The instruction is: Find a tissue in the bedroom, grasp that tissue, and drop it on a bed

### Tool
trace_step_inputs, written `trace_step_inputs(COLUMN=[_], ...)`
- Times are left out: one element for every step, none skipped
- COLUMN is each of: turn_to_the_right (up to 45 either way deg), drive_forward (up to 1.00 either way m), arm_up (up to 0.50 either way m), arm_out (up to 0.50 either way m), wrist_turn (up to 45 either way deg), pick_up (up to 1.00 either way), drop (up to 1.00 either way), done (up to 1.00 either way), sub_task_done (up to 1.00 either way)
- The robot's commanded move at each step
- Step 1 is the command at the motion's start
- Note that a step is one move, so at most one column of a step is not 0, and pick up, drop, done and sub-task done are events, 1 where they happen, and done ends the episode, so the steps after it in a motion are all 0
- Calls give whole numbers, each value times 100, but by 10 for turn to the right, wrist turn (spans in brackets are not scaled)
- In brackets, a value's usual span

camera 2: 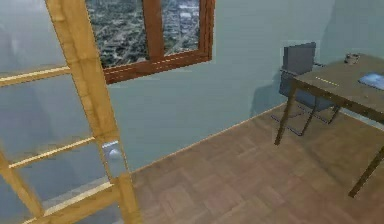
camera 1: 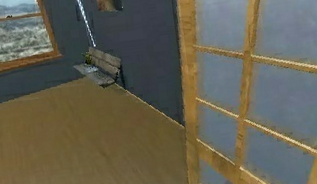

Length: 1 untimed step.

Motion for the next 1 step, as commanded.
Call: trace_step_inputs(turn_to_the_right=[0], drive_forward=[30], arm_up=[0], arm_out=[0], wrist_turn=[0], pick_up=[0], drop=[0], done=[0], sub_task_done=[0])
